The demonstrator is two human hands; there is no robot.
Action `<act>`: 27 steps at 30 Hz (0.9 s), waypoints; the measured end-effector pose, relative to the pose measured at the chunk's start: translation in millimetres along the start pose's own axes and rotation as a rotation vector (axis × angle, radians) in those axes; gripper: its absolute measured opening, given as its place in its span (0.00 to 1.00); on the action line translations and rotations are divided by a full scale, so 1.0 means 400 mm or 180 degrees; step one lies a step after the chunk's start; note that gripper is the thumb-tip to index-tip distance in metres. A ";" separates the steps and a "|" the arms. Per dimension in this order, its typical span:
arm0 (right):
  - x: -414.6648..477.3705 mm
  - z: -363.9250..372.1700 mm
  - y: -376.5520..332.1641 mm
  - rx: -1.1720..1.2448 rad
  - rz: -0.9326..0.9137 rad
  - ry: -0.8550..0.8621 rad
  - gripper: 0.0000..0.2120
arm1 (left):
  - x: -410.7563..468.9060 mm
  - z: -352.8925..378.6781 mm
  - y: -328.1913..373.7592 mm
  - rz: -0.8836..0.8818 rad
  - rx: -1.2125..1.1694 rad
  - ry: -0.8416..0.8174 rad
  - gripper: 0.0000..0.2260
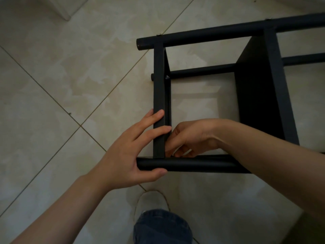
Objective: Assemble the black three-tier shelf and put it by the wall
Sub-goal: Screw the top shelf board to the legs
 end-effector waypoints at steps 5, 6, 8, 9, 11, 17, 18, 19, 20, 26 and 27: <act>0.002 0.009 -0.009 0.0117 -0.0104 0.0007 0.09 | -0.001 0.001 0.000 0.0010 0.0021 -0.0004 0.33; 0.000 0.007 -0.008 0.0116 -0.0113 0.0010 0.09 | -0.001 0.001 0.000 0.0013 0.0020 -0.0005 0.33; -0.004 0.001 -0.004 0.0117 -0.0084 0.0017 0.08 | -0.001 0.002 0.000 0.0015 0.0012 -0.0014 0.33; -0.007 -0.002 -0.001 0.0116 -0.0059 0.0023 0.07 | -0.002 0.002 0.000 0.0014 0.0004 -0.0017 0.33; -0.010 -0.007 0.002 0.0091 -0.0034 0.0028 0.08 | -0.002 0.002 0.000 0.0009 -0.0009 -0.0009 0.33; 0.000 0.006 -0.005 0.0146 -0.0057 0.0033 0.08 | -0.002 0.001 0.000 -0.0002 0.0012 0.0001 0.33; 0.001 0.008 -0.008 0.0172 -0.0088 0.0031 0.08 | -0.002 0.001 0.001 -0.0007 0.0014 0.0005 0.33; 0.000 0.009 -0.009 0.0178 -0.0114 0.0034 0.08 | -0.002 0.000 0.001 -0.0010 0.0018 0.0007 0.33; -0.001 0.008 -0.009 0.0170 -0.0130 0.0037 0.08 | -0.002 0.000 0.000 -0.0013 0.0018 0.0004 0.33; -0.009 -0.004 0.003 0.0092 -0.0067 0.0074 0.09 | 0.000 0.000 0.001 0.0000 0.0014 0.0000 0.33; -0.008 -0.002 0.002 0.0077 -0.0062 0.0072 0.10 | -0.001 0.000 0.001 -0.0003 0.0003 -0.0001 0.33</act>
Point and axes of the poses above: each hand's wrist, its own x-axis towards the middle knuckle, its own z-axis out of the palm, y = z × x, the point moved 9 cm from there along x, towards the middle knuckle, and after that the axes turned 7 degrees about z, right-handed, at the moved point
